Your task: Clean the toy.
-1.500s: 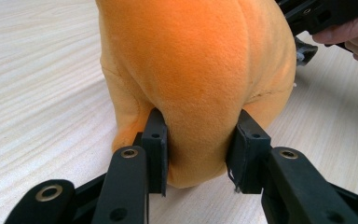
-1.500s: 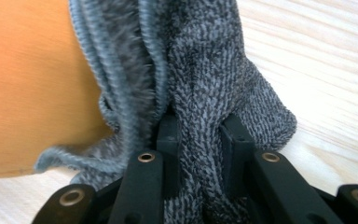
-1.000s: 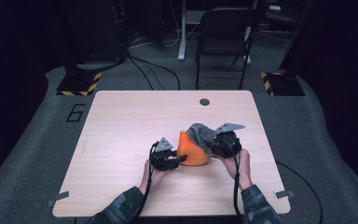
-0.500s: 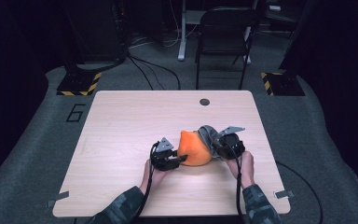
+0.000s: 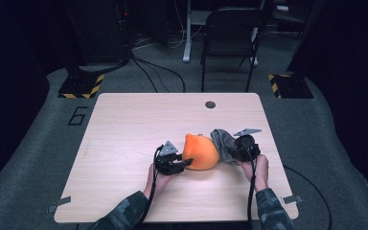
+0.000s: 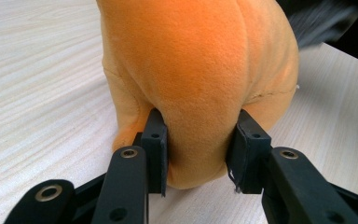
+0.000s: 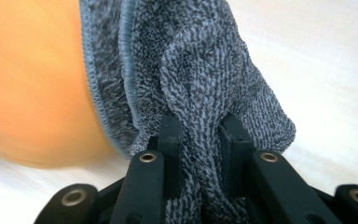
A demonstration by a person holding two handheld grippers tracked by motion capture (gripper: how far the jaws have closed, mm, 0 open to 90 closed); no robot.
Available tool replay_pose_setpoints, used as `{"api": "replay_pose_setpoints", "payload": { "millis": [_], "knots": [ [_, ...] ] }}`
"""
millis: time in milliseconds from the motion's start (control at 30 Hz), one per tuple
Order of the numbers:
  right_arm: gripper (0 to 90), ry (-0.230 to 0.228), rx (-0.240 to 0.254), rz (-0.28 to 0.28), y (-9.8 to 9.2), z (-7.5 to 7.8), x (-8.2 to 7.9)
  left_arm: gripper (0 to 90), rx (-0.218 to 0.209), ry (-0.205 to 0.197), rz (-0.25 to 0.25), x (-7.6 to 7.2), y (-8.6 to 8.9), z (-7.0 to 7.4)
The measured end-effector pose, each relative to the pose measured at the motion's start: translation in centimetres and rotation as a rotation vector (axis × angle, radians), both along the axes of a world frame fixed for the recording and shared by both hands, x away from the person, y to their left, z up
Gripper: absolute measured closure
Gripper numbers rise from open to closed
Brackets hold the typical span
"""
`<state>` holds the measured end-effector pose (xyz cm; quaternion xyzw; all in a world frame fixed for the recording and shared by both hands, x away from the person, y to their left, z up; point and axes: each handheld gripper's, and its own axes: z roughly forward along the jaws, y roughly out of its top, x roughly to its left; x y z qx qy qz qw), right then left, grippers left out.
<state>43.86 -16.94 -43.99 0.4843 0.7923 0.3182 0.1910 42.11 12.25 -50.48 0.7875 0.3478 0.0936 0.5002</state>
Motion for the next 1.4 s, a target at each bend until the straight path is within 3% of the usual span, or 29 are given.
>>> {"api": "replay_pose_setpoints", "payload": {
  "millis": [33, 67, 100, 133, 167, 200, 267, 300, 333, 400, 433, 533, 800, 933, 1167, 1233, 1333, 1400],
  "knots": [
    [73.9, -0.032, 0.026, 0.010, 0.3, 1.2, -0.5, 63.0, 0.002, -0.001, -0.001, 0.0, 0.0, 0.0],
    [73.9, -0.032, 0.026, 0.010, 0.3, 1.2, -0.5, 63.0, 0.002, -0.001, -0.001, 0.0, 0.0, 0.0],
    [73.9, -0.078, 0.039, 0.046, 0.8, 2.6, -1.3, 63.0, 0.002, -0.002, -0.002, 0.0, 0.0, 0.0],
    [73.9, -0.078, 0.039, 0.046, 0.8, 2.6, -1.3, 62.9, 0.002, -0.002, -0.002, 0.0, 0.0, 0.0],
    [73.8, -0.112, 0.063, 0.092, 2.1, 3.7, -2.2, 62.9, 0.003, -0.001, -0.001, 0.0, 0.0, 0.0],
    [73.8, -0.118, 0.060, 0.109, 2.8, 3.9, -2.5, 62.8, 0.003, -0.001, -0.001, 0.0, 0.0, 0.0],
    [73.8, -0.116, 0.044, 0.131, 3.4, 3.9, -2.6, 62.7, 0.002, -0.001, -0.003, 0.0, 0.0, 0.0],
    [73.8, -0.088, 0.021, 0.152, 4.7, 3.0, -2.6, 62.4, 0.008, 0.003, -0.011, 0.1, 0.1, 0.1],
    [73.8, -0.088, 0.021, 0.152, 4.7, 3.0, -2.6, 61.9, 0.008, 0.003, -0.011, 0.1, 0.1, 0.1],
    [73.9, -0.069, -0.033, 0.156, 5.4, 1.6, -2.3, 61.3, 0.014, -0.006, -0.011, 0.1, 0.0, 0.0],
    [74.0, -0.073, -0.032, 0.147, 5.6, 0.7, -2.0, 60.0, 0.001, 0.000, -0.017, 0.3, 0.1, 0.0],
    [74.0, -0.067, -0.021, 0.150, 5.3, 0.8, -1.9, 57.9, 0.002, -0.004, -0.027, 0.3, 0.2, 0.0],
    [74.0, -0.068, -0.019, 0.144, 5.0, 0.6, -1.7, 33.2, 0.034, -0.055, -0.038, 0.1, 0.7, 0.1],
    [74.0, -0.064, -0.011, 0.134, 4.8, 0.5, -1.5, 26.8, 0.121, -0.149, -0.070, -0.2, 0.8, 0.3],
    [74.0, -0.051, 0.004, 0.130, 4.5, 0.3, -1.1, 20.3, 0.202, -0.200, -0.110, -0.1, 0.0, -0.4],
    [74.0, -0.051, 0.006, 0.131, 4.4, 0.3, -1.0, 19.6, 0.234, -0.234, -0.123, -0.1, -0.5, -0.7],
    [73.9, -0.044, 0.016, 0.125, 4.4, 0.2, -0.9, 22.3, 0.243, -0.245, -0.119, -0.1, -0.6, -0.7],
    [73.9, -0.044, 0.019, 0.127, 4.3, 0.2, -0.8, 28.7, 0.247, -0.254, -0.121, -0.1, -0.9, -0.9]
  ]
}}
